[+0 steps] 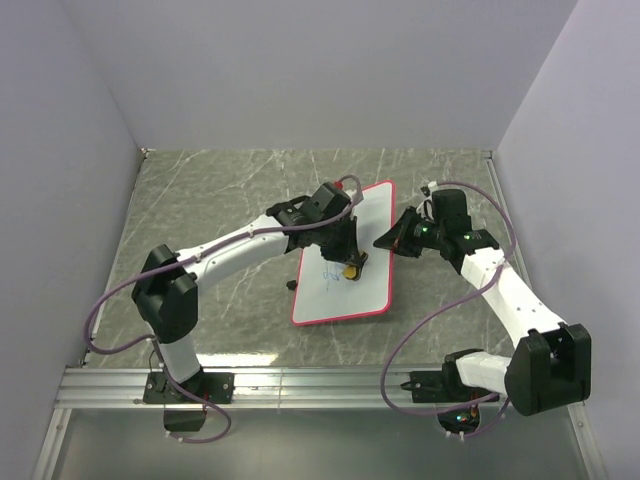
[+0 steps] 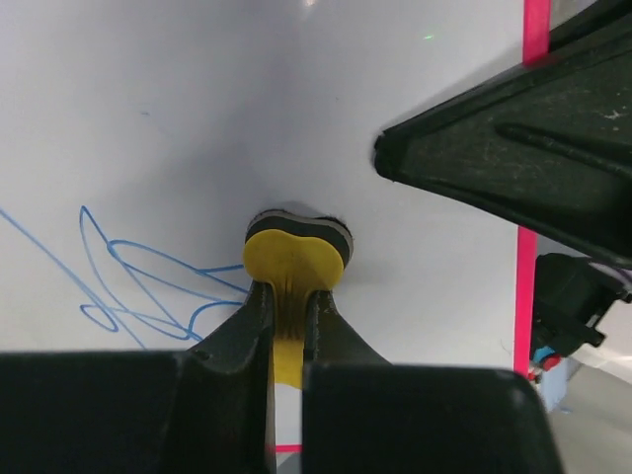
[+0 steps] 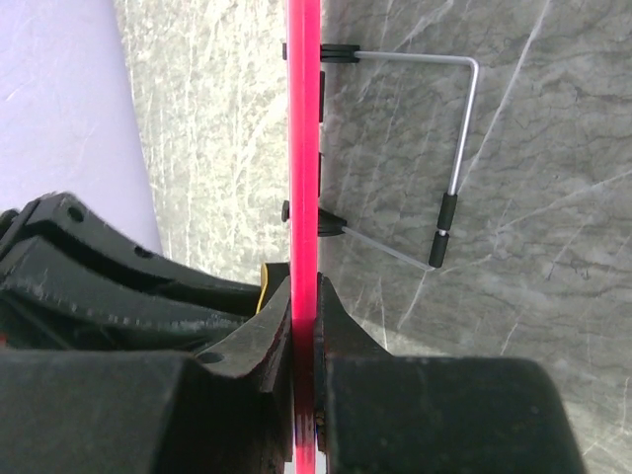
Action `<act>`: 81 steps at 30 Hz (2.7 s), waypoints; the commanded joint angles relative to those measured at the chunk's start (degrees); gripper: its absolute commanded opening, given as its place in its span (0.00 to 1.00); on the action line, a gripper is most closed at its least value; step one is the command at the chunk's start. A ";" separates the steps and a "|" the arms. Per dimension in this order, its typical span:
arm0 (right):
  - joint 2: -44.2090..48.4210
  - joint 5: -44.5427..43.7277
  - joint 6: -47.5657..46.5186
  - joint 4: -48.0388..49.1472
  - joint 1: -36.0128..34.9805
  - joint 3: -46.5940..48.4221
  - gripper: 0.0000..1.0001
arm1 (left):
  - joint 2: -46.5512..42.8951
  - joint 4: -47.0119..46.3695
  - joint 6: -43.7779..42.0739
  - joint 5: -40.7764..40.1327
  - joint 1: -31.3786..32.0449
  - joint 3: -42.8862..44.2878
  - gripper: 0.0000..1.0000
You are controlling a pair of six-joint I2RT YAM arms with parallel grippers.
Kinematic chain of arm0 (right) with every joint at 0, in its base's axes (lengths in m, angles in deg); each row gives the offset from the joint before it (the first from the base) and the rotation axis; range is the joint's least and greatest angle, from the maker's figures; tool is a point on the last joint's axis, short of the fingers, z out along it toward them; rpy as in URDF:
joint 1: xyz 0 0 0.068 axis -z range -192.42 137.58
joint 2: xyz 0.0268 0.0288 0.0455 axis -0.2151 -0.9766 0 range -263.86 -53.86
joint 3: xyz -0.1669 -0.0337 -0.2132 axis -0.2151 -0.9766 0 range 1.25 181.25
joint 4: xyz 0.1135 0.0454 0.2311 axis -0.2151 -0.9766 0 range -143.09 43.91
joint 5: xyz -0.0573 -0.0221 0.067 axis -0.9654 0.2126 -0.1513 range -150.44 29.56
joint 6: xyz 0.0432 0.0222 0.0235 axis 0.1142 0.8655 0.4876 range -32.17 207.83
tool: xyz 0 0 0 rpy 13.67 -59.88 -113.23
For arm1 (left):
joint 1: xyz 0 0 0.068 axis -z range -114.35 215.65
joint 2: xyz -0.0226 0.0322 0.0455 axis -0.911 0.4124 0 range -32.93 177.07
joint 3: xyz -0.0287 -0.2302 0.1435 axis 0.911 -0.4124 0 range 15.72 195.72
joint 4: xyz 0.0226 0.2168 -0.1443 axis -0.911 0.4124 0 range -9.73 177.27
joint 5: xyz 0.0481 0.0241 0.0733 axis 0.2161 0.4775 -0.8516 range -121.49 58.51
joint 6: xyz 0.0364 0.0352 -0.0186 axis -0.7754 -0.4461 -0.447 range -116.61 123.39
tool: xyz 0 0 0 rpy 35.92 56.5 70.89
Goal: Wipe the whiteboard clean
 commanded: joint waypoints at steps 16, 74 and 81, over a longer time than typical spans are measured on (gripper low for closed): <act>4.34 -3.30 -6.74 -2.64 -1.02 -2.11 0.00 | 2.25 -9.61 0.24 5.10 -16.26 -15.78 0.00; -13.58 -2.69 0.81 1.31 -1.11 18.36 0.00 | -4.18 -17.07 2.08 13.00 -3.32 -16.20 0.00; -13.41 -1.98 -0.68 -0.70 -1.02 17.41 0.00 | -1.46 -22.09 1.83 13.88 -14.57 -27.62 0.00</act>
